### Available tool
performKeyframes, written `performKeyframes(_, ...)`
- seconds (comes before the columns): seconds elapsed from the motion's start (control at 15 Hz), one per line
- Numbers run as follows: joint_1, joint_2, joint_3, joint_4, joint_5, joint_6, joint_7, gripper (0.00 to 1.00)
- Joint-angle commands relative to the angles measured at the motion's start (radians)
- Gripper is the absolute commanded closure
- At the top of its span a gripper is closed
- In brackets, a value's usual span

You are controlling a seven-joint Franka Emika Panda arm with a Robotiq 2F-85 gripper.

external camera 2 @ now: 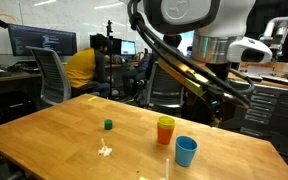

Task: Stack the cups into the orange cup

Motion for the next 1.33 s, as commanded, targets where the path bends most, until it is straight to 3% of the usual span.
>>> performKeyframes(0.0,-0.007,0.083,-0.009,0.112,-0.047,-0.060,0.086,0.00)
performKeyframes(0.67,-0.024,0.308,0.024,0.354,-0.080,-0.158,0.140,0.00)
performKeyframes(1.27,-0.022,0.441,0.016,0.486,-0.143,-0.260,0.218,0.00)
